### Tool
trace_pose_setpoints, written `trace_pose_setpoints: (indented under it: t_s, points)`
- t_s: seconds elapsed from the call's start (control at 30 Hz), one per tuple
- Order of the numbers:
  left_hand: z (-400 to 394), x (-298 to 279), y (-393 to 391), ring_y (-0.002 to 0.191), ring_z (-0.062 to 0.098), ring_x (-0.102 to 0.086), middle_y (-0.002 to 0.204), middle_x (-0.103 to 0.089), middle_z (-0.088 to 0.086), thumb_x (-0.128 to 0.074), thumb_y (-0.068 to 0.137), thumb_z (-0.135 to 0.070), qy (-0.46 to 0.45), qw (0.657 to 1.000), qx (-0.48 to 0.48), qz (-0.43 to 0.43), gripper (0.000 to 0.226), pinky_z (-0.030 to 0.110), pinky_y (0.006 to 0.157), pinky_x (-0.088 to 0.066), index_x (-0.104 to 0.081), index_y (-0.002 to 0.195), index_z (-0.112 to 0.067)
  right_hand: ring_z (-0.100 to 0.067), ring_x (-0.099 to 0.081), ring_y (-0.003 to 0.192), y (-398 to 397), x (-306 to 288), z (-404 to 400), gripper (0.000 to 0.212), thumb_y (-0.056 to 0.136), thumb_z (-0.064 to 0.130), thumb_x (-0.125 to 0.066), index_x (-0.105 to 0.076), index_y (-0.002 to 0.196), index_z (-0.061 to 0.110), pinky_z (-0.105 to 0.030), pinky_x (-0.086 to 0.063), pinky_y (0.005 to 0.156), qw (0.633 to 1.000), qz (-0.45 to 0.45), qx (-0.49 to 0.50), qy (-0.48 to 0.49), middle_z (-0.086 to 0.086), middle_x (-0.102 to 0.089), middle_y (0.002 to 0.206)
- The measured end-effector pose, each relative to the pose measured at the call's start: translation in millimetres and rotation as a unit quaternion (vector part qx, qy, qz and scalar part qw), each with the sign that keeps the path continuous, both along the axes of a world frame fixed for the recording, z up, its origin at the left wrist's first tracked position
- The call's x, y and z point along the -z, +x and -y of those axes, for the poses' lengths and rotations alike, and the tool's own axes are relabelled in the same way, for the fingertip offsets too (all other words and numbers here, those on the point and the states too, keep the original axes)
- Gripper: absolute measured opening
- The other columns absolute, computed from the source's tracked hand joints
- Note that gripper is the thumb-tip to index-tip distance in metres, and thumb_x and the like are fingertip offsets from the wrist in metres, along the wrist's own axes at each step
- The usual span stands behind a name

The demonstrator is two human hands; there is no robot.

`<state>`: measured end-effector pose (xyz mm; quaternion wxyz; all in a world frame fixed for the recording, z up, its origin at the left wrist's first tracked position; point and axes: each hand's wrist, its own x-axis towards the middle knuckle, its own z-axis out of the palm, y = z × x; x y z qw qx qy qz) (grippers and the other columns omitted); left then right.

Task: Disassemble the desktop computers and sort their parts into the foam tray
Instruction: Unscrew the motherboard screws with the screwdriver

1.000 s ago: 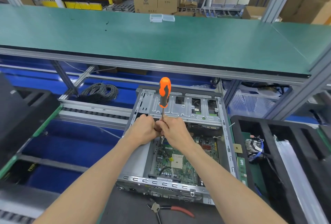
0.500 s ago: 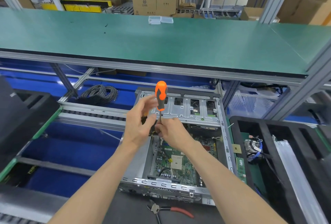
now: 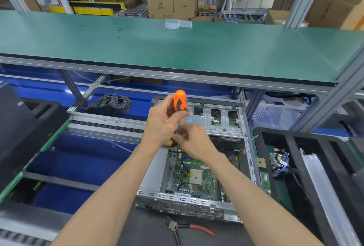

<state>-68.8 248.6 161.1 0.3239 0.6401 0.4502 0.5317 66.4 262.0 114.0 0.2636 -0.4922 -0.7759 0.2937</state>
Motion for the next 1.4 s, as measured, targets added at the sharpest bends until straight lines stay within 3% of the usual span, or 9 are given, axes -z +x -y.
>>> trace_pose_setpoints:
  t_s: [0.2,0.3,0.43,0.67,0.83,0.97,1.1,1.27,1.4]
  points:
    - [1.5,-1.1,18.2,0.100,0.007,-0.072,0.102,-0.077,-0.011,-0.081,0.081,-0.010,-0.014,0.997,-0.052,0.061,0.038,0.023,0.089,-0.057,-0.074,0.115,-0.024,-0.020,-0.062,0.103,3.8,-55.1,5.6,0.040,0.089,0.017,-0.051,-0.053,0.128,0.018,-0.026,-0.050,0.085,0.940,-0.308,0.015,0.149,0.000,-0.061,0.114]
    - [2.5,1.7,20.9,0.094,0.007,-0.074,0.095,-0.078,-0.010,-0.081,0.079,-0.004,0.002,0.993,-0.092,0.076,0.035,0.023,0.086,-0.058,-0.077,0.110,-0.019,-0.013,-0.058,0.099,-1.7,-65.0,5.4,0.027,0.099,0.024,-0.055,-0.058,0.126,0.018,-0.018,-0.044,0.082,0.952,-0.238,0.033,0.192,0.002,-0.057,0.111]
    - [2.9,1.5,15.7,0.091,0.005,-0.074,0.091,-0.078,-0.012,-0.079,0.078,-0.003,-0.004,0.990,-0.123,0.070,0.034,0.019,0.081,-0.057,-0.078,0.108,-0.018,-0.019,-0.062,0.086,-7.3,-77.4,-0.2,0.015,0.099,0.016,-0.060,-0.064,0.112,0.011,-0.039,-0.050,0.080,0.960,-0.163,0.039,0.226,0.001,-0.067,0.101]
    - [1.5,3.5,-13.6,0.112,0.015,-0.068,0.113,-0.075,-0.002,-0.061,0.095,0.000,-0.048,0.997,0.045,-0.033,0.034,0.035,0.099,-0.053,-0.066,0.121,-0.021,-0.026,-0.063,0.090,5.4,-97.1,-1.8,0.019,0.099,0.007,-0.049,-0.061,0.113,0.013,-0.043,-0.051,0.082,0.982,-0.118,-0.071,0.128,-0.004,-0.069,0.102]
    - [7.2,2.7,-3.7,0.093,0.007,-0.073,0.094,-0.078,-0.009,-0.072,0.085,-0.015,-0.057,0.998,0.002,0.023,0.019,0.020,0.078,-0.056,-0.075,0.094,-0.030,-0.020,-0.047,0.072,-3.9,-104.1,-6.4,0.030,0.100,0.041,-0.047,-0.049,0.089,0.013,-0.036,-0.035,0.064,0.983,0.022,-0.031,0.182,0.004,-0.053,0.074]
    - [6.2,6.9,2.8,0.085,0.005,-0.074,0.083,-0.078,-0.009,-0.082,0.076,-0.013,-0.068,0.994,-0.078,0.044,0.016,0.014,0.071,-0.053,-0.079,0.086,-0.025,-0.029,-0.040,0.073,-12.6,-110.2,-11.6,0.035,0.099,0.047,-0.051,-0.036,0.089,0.018,-0.037,-0.031,0.062,0.958,0.168,0.038,0.231,-0.002,-0.050,0.087]
    - [9.3,10.3,9.4,0.066,-0.005,-0.066,0.069,-0.073,-0.015,-0.078,0.079,-0.009,-0.034,0.994,-0.101,0.020,0.017,0.009,0.061,-0.047,-0.076,0.079,-0.026,-0.031,-0.048,0.082,-10.2,-115.6,-13.6,0.016,0.098,0.025,-0.054,-0.042,0.094,0.016,-0.037,-0.034,0.068,0.967,0.169,-0.019,0.188,-0.007,-0.058,0.099]
    - [7.0,6.2,-1.7,0.094,0.008,-0.071,0.094,-0.077,-0.008,-0.062,0.092,-0.005,-0.048,0.998,0.049,0.004,0.020,0.015,0.079,-0.050,-0.073,0.105,-0.016,-0.022,-0.054,0.087,3.8,-128.4,-13.7,0.016,0.084,0.009,-0.058,-0.056,0.097,0.019,-0.037,-0.044,0.073,0.974,0.155,-0.112,0.125,-0.001,-0.061,0.099]
    - [5.3,7.9,-0.7,0.092,0.012,-0.073,0.091,-0.078,-0.006,-0.070,0.089,-0.010,-0.075,0.997,0.030,0.008,0.021,0.025,0.082,-0.056,-0.075,0.100,-0.028,-0.022,-0.053,0.083,8.9,-132.5,-12.9,0.019,0.082,0.009,-0.057,-0.062,0.095,0.022,-0.037,-0.047,0.071,0.985,0.095,-0.131,0.064,-0.004,-0.062,0.096]
